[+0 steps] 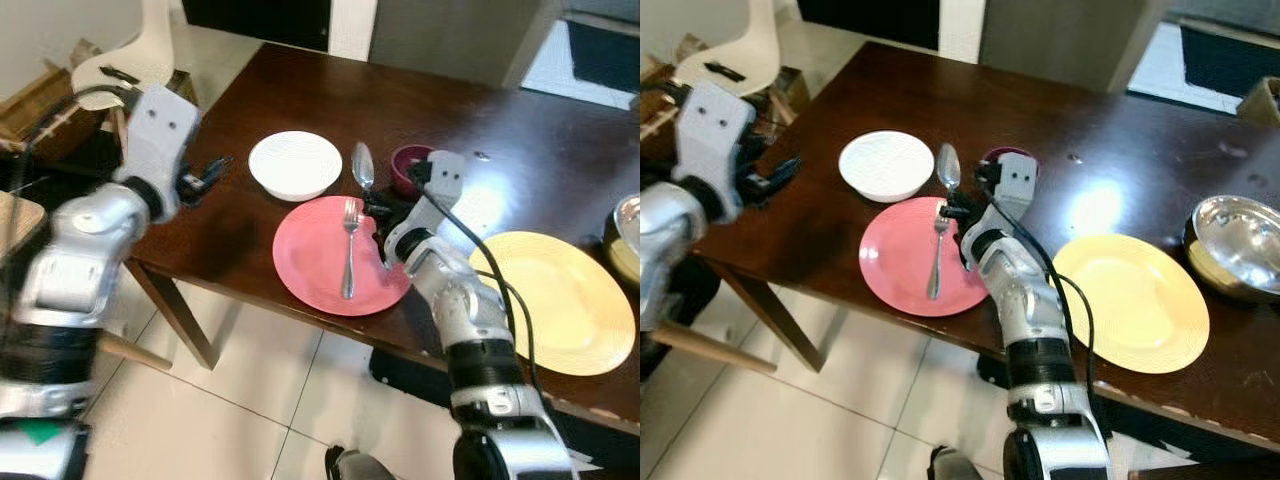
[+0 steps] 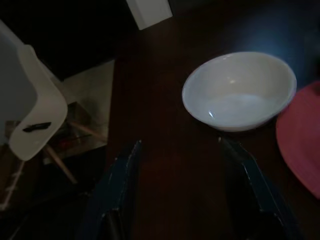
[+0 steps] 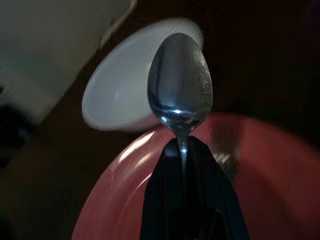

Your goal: Setting the table

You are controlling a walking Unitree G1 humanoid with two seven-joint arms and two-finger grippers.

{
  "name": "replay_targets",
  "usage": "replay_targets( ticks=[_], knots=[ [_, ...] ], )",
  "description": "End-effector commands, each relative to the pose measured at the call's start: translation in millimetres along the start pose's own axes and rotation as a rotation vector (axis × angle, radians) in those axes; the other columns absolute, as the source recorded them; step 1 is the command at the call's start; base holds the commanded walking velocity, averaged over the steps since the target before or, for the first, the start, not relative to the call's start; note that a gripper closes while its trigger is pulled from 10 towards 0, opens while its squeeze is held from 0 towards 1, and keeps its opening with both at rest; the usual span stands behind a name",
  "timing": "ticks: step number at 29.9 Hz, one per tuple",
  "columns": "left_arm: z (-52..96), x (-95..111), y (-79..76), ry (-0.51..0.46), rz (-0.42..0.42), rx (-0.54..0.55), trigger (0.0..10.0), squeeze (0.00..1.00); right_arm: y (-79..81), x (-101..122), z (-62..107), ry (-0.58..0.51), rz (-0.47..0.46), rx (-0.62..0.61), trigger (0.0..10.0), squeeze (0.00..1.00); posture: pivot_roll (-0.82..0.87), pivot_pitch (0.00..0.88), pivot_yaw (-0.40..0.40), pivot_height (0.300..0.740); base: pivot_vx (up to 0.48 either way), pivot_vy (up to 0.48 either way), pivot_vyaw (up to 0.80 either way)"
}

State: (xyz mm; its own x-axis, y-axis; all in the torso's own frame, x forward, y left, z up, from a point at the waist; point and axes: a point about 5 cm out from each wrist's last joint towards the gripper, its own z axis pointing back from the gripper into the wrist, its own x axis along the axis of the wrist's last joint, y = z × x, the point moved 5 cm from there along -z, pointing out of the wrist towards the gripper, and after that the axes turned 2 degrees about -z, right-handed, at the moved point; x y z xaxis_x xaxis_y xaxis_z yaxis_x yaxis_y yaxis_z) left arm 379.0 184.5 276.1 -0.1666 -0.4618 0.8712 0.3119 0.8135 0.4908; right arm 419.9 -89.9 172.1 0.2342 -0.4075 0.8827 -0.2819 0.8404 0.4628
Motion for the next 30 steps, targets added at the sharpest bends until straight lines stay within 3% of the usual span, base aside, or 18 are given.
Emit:
replay_targets(
  ticks=[1,5,7,10,16,22,30],
  knots=[
    [1.6,-4,-6.7,0.013,0.014,-0.036,10.0,0.0,1.8,-9,-1.5,0.039,-0.03,0.004,10.0,0.0,0.07,0.152,0.038,0.74,0.0,0.0,0.0],
    [3.5,-2,-8.5,0.013,0.009,-0.053,10.0,0.0,4.9,-12,-1.9,0.073,-0.039,0.012,10.0,0.0,0.07,0.156,0.035,0.74,0.0,0.0,0.0],
    [2.5,-5,-17.7,0.019,0.026,-0.073,10.0,0.0,8.9,-23,2.2,0.132,-0.051,0.0,10.0,0.0,0.03,0.159,0.027,0.74,0.0,0.0,0.0],
    [2.5,-5,-17.7,0.019,0.026,-0.073,10.0,0.0,8.9,-23,2.2,0.132,-0.051,0.0,10.0,0.0,0.03,0.159,0.027,0.74,0.0,0.0,0.0],
    [-1.7,-8,-32.2,0.025,0.054,-0.113,10.0,0.0,1.8,-42,6.3,0.17,-0.095,-0.096,10.0,0.0,0.02,0.162,0.032,0.74,0.0,0.0,0.0],
    [-1.1,-7,-36.9,0.029,0.054,-0.135,10.0,0.0,6.8,-54,3.3,0.201,-0.146,-0.105,10.0,0.0,0.02,0.16,0.029,0.74,0.0,0.0,0.0],
    [0.2,-9,-38.8,0.034,0.059,-0.135,10.0,0.0,-2.6,-57,11.0,0.19,-0.105,-0.166,10.0,0.0,0.01,0.158,0.033,0.74,0.0,0.0,0.0]
  ],
)
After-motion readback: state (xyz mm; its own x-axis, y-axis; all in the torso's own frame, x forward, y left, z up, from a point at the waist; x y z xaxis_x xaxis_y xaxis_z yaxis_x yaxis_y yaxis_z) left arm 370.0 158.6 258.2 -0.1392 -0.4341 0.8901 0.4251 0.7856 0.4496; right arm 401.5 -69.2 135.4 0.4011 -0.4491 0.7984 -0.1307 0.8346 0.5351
